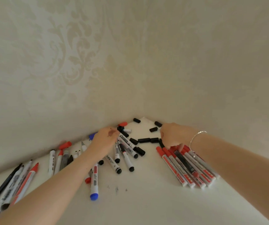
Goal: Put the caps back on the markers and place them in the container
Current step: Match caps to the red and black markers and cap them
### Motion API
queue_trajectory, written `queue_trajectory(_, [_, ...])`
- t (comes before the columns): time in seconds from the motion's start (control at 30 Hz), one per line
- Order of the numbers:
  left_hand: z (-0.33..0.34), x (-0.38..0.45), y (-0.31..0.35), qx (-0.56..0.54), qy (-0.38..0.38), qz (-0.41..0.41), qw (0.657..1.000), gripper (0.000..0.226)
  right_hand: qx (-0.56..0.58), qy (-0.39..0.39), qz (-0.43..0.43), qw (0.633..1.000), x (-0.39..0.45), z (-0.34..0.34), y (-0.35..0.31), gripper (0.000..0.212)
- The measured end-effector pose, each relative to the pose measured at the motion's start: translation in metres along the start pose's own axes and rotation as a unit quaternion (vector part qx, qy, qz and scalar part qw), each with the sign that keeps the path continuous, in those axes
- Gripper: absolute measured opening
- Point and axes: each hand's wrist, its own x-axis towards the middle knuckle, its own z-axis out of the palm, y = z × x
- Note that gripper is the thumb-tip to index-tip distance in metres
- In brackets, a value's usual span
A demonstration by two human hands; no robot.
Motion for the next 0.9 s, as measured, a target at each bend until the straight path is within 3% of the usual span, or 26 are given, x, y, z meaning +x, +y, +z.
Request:
queue_trajectory(0.2, [0.014,-0.010,0.008,-0.006,0.001,0.013,1.000,0.014,-0.052,0.043,-0.016,0.998,-0.001,0.019,0.014,0.024])
queue_trajectory(0.4, [0.021,-0.018,0.015,0.013,-0.014,0.018,1.000,0.023,-0.035,0.051,-0.021,0.998,0.005,0.027,0.031,0.024])
queue_trajectory(0.5, [0.020,-0.019,0.012,0.017,-0.019,0.022,0.999,0.020,-0.024,0.074,-0.019,0.997,0.007,0.023,0.032,0.009])
queue_trajectory(0.6, [0.016,-0.016,0.005,0.016,-0.021,0.014,1.000,0.017,0.004,0.131,-0.038,0.991,0.017,0.015,0.019,0.013])
queue_trajectory(0.7, [0.006,-0.011,-0.005,0.013,-0.015,0.001,1.000,0.014,0.057,0.173,-0.077,0.980,0.041,0.008,-0.009,0.035])
queue_trajectory(0.8, [-0.009,-0.011,-0.016,0.010,-0.008,-0.010,1.000,0.013,0.105,0.176,-0.130,0.970,0.069,0.004,-0.044,0.045])
queue_trajectory(0.9, [-0.025,-0.013,-0.029,0.029,-0.005,-0.015,0.999,0.014,0.056,0.145,-0.183,0.971,0.101,0.009,-0.073,0.051])
